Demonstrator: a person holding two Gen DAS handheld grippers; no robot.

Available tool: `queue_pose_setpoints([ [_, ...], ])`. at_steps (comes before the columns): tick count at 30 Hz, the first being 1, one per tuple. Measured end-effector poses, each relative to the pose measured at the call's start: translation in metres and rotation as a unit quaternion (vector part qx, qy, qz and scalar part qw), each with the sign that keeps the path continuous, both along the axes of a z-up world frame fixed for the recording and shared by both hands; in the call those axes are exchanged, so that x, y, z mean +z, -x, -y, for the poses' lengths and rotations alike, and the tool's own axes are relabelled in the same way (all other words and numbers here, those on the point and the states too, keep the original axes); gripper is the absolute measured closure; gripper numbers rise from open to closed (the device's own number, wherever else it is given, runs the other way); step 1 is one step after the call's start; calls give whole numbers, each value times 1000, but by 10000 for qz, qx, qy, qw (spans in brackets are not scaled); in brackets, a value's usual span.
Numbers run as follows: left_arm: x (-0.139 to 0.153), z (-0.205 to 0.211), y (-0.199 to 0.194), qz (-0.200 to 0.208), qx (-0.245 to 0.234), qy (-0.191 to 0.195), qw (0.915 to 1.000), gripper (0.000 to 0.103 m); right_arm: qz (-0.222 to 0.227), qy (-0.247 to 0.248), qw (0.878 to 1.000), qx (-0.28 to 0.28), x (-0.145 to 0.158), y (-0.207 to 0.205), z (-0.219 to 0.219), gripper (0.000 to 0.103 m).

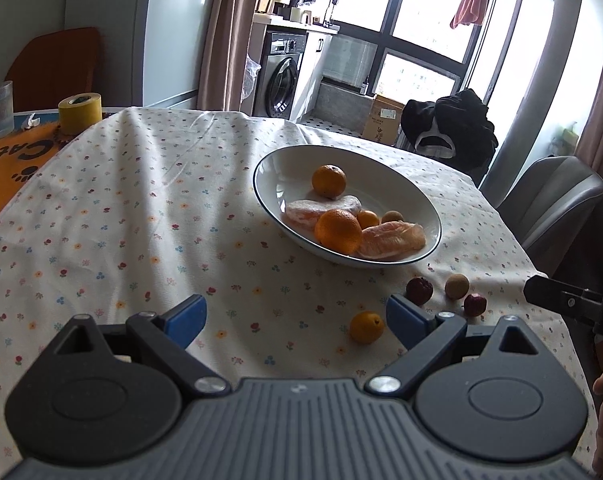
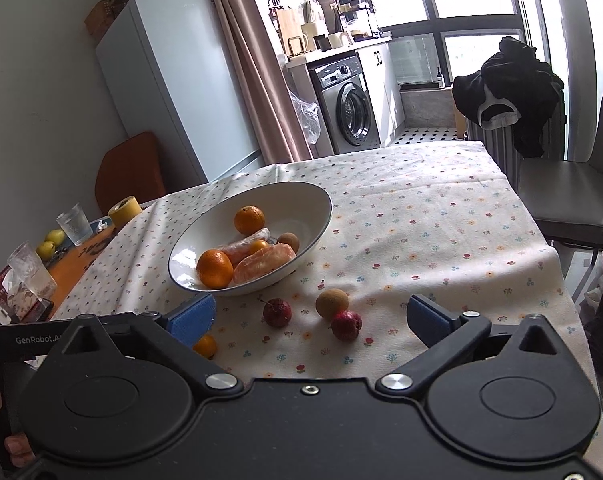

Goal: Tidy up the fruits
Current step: 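Withdraw both open grippers from the bowl toward the remaining fruit, then grasp the small mandarin with the left gripper while the right grasps the red plum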

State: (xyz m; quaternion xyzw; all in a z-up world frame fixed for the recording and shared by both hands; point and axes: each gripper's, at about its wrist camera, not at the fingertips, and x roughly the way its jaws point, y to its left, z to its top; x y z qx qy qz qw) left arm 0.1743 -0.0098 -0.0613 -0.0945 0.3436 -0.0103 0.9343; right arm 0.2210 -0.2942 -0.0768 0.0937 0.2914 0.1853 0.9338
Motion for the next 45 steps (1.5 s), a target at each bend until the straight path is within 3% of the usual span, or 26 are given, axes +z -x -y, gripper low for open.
queue_pose_setpoints([
  [15,-8,16,3,-2,-279,27,9996,8,-198,37,9998,17,-15,8,11,2],
  [22,-14,26,-4,-9,-408,-5,9992,11,-331,143,9993,49,-24,0,7,20],
  [31,-24,33,-16,-90,-547,-22,9985,27,-501,170,9986,89,-33,-13,3,41],
  [45,-40,40,-35,-211,-626,8,9978,54,-640,295,9975,80,-44,-31,-4,49],
])
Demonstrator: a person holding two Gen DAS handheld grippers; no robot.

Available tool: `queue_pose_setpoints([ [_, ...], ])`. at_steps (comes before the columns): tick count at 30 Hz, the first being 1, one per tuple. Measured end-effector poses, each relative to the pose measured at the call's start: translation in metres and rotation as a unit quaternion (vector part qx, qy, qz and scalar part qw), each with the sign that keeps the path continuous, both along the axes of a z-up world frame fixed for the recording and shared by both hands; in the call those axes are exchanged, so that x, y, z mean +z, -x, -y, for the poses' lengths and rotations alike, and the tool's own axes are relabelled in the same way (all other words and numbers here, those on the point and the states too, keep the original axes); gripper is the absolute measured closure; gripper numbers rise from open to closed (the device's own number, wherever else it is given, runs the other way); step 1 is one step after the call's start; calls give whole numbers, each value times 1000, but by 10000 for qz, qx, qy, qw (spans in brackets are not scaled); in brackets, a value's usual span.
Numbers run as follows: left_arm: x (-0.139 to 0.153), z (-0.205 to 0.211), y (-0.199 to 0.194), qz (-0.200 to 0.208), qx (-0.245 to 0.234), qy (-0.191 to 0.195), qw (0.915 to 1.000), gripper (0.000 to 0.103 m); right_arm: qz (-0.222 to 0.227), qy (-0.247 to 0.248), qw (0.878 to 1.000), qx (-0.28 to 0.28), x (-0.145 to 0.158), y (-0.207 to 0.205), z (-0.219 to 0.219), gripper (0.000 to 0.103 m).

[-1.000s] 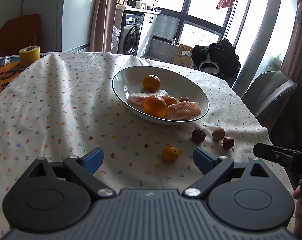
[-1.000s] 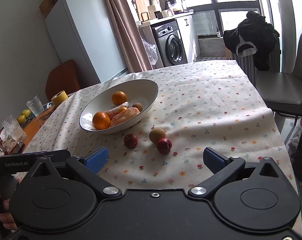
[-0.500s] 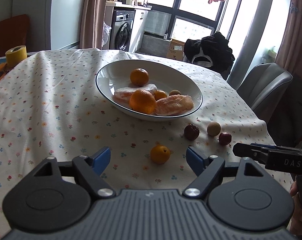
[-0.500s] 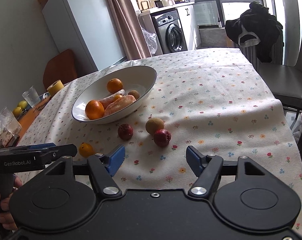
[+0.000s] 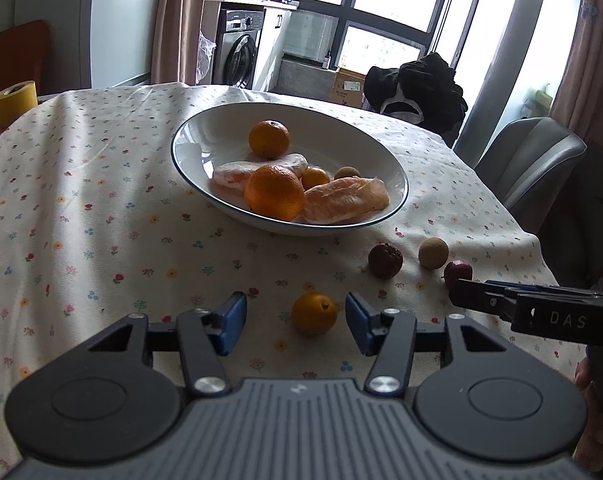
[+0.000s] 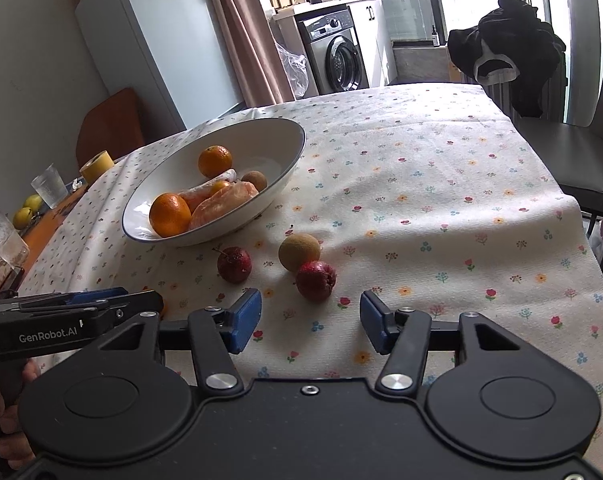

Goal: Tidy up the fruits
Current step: 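Grasp the small mandarin with the left gripper while the right grasps the red plum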

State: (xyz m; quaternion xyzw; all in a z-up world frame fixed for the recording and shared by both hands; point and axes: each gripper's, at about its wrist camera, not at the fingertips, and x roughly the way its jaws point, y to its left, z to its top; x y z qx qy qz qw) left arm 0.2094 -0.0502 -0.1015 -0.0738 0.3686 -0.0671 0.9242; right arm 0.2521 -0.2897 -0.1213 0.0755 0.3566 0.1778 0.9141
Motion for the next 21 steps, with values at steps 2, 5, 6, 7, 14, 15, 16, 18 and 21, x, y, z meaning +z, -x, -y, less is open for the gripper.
queue_pose_setpoints([
  [2,-2,1,-2,-36,-14,2,10000,62,10,45,10000,-1,-1,-2,-1,49],
  [5,-2,0,-5,-55,-48,70,9999,80,45,123,9999,-1,0,-4,-4,50],
  [6,-1,-1,-5,-45,-34,87,9999,80,51,139,9999,-6,0,-5,-5,50],
  [7,0,-2,-5,-16,-16,54,10000,80,58,154,9999,-10,0,-6,-6,50],
  [14,10,-14,-4,102,114,24,9999,80,95,269,9996,13,-1,-13,-14,61],
  [15,11,-15,-4,113,134,27,9998,80,97,286,9995,17,-1,-14,-15,66],
  [16,12,-17,-4,127,155,28,9998,80,98,316,9995,18,-1,-15,-16,73],
  [18,15,-20,-4,157,192,22,9997,80,77,366,9993,10,0,-16,-18,82],
  [21,20,-26,-4,228,243,25,9994,80,110,321,9994,28,4,-17,-17,82],
])
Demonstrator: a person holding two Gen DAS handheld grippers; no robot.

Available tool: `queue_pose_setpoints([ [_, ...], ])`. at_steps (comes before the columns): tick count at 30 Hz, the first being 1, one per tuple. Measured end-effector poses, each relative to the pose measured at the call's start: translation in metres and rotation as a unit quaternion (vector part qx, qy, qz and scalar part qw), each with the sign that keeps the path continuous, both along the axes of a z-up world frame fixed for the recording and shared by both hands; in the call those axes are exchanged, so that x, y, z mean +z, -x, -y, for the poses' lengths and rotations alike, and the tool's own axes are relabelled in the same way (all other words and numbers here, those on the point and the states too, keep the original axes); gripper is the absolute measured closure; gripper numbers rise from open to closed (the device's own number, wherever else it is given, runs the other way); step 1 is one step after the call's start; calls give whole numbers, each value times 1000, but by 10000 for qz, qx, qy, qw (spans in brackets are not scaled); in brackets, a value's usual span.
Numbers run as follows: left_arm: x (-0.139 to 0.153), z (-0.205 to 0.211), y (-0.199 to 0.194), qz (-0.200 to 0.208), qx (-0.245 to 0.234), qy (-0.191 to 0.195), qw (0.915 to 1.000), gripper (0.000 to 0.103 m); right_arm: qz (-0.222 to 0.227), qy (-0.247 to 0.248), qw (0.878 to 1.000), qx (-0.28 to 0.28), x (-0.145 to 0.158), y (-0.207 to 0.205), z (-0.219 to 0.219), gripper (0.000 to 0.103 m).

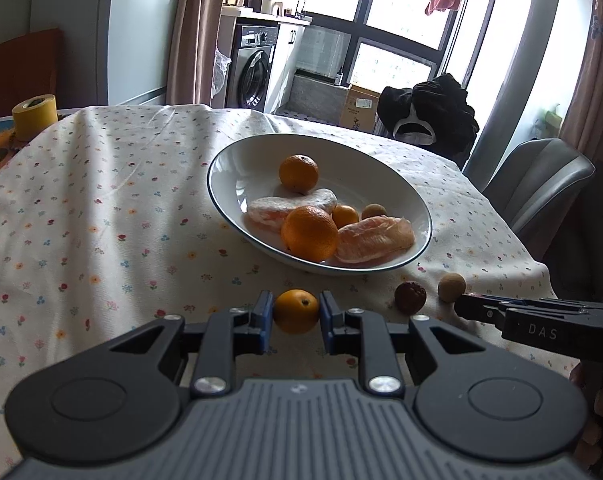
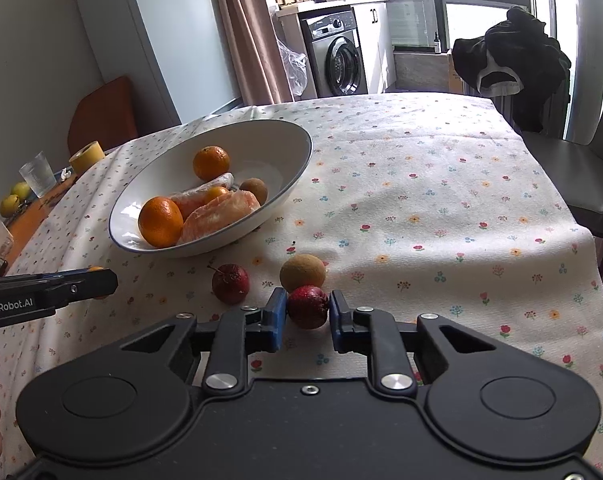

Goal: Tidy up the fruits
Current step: 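Grasp the small mandarin with the left gripper while the right grasps the red plum, then carry the mandarin and plum into the bowl and open both grippers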

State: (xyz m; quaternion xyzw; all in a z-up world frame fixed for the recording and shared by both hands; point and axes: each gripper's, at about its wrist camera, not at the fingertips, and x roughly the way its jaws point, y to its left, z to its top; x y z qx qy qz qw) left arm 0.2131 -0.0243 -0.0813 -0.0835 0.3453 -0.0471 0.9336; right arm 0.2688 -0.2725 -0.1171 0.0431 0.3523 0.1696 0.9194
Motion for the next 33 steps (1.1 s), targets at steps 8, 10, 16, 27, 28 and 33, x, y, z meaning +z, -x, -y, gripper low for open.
queue_pose_setpoints([
  [8,14,-7,-4,174,52,-11,9998,80,205,-27,9998,37,17,-2,-5,82],
  [10,17,-8,-7,220,65,-31,9997,80,250,-24,9997,52,20,-3,-7,82],
  [16,22,-11,-18,321,120,-159,9993,80,358,-50,9993,75,28,-10,-13,82],
  [27,21,-19,-42,363,159,-101,9992,80,486,-46,9986,181,35,-24,-28,82],
  [28,21,-20,-45,359,166,-94,9992,80,498,-49,9986,189,36,-26,-29,82],
  [33,20,-18,-55,365,130,-55,9992,80,535,-51,9984,203,38,-34,-35,82],
])
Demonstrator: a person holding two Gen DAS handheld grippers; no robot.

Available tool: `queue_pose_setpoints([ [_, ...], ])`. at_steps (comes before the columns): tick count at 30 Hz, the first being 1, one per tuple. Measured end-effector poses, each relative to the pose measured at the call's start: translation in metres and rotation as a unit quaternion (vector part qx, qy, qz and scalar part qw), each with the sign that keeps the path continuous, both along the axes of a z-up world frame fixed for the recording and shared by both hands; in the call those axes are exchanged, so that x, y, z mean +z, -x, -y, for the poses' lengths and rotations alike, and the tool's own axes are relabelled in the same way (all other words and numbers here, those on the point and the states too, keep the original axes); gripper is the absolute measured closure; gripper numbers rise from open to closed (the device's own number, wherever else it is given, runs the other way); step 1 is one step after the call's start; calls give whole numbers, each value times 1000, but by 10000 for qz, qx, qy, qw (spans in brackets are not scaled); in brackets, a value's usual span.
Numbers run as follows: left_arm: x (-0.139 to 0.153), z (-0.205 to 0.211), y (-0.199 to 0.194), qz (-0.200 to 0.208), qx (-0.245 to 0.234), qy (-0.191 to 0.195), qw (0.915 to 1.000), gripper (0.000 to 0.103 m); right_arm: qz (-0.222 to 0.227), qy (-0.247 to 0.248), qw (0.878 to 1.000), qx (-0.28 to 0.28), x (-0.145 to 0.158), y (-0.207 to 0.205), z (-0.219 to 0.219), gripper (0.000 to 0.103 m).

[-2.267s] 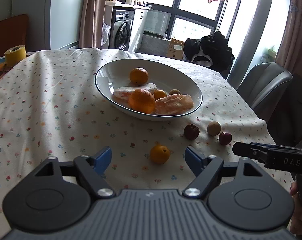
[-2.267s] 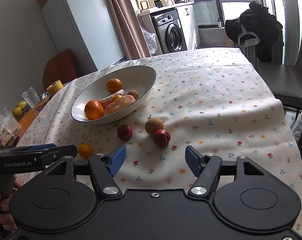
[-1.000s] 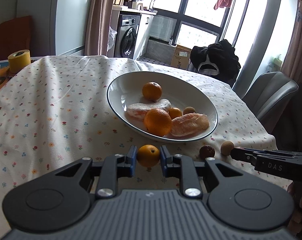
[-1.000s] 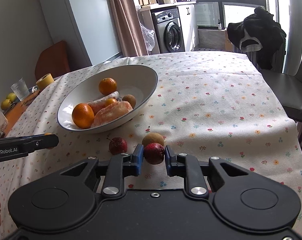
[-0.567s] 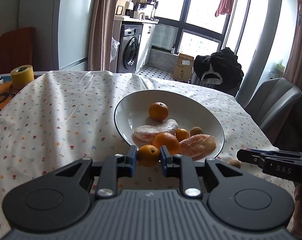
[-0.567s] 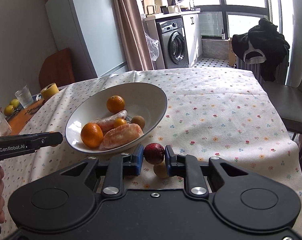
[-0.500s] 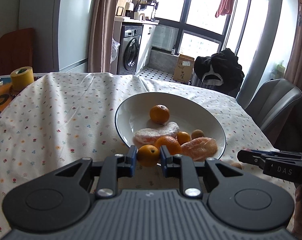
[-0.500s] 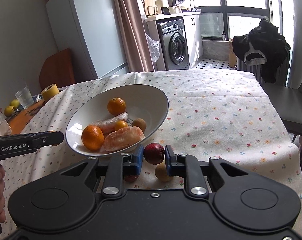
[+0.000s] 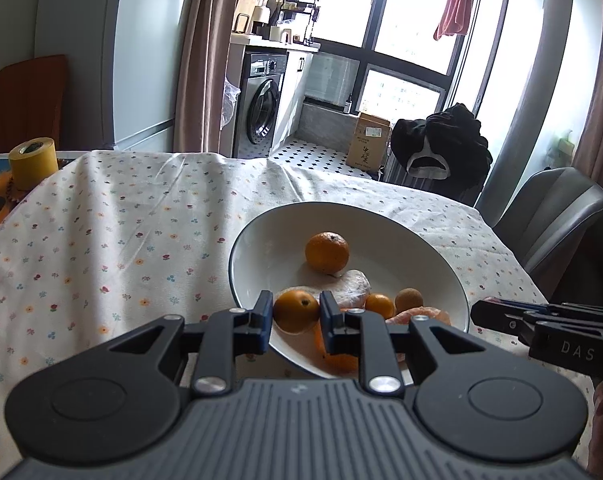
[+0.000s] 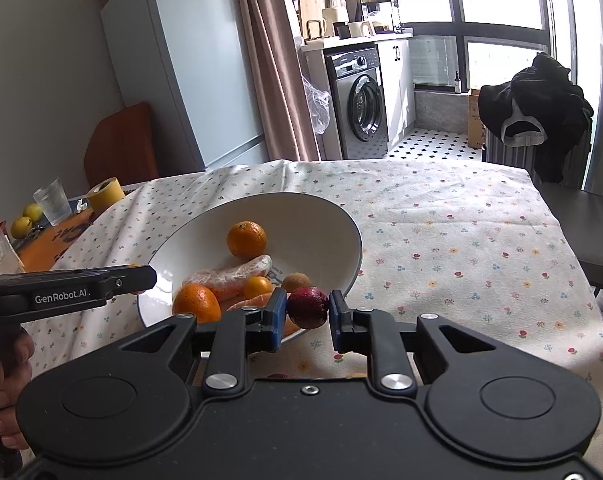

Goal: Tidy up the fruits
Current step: 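Carry the mandarin and plum into the bowl and open both grippers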

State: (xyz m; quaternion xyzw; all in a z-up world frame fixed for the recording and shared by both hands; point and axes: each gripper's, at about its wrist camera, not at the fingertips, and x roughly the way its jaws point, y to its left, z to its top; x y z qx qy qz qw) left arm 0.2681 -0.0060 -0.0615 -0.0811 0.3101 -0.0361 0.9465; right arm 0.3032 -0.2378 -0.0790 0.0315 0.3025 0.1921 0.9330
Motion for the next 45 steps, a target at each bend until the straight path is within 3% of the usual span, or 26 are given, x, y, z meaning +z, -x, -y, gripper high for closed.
queue_pose_setpoints([
  [13,2,-12,-5,40,224,61,9997,75,45,-36,9999,-92,-1,-24,-3,82],
  [22,5,-29,4,-20,545,66,9985,64,74,-146,9998,-129,-3,-33,-5,81],
  [25,7,-31,8,0,582,91,9983,54,184,-203,9995,-155,1,-30,-5,72],
  [30,9,-29,15,35,606,95,9981,25,128,-333,9991,-233,3,-25,4,71],
  [41,12,-20,25,27,578,44,9983,13,18,-385,9989,-254,2,-6,16,65],
  [45,13,-17,30,37,575,40,9983,11,22,-401,9989,-234,3,2,18,58],
])
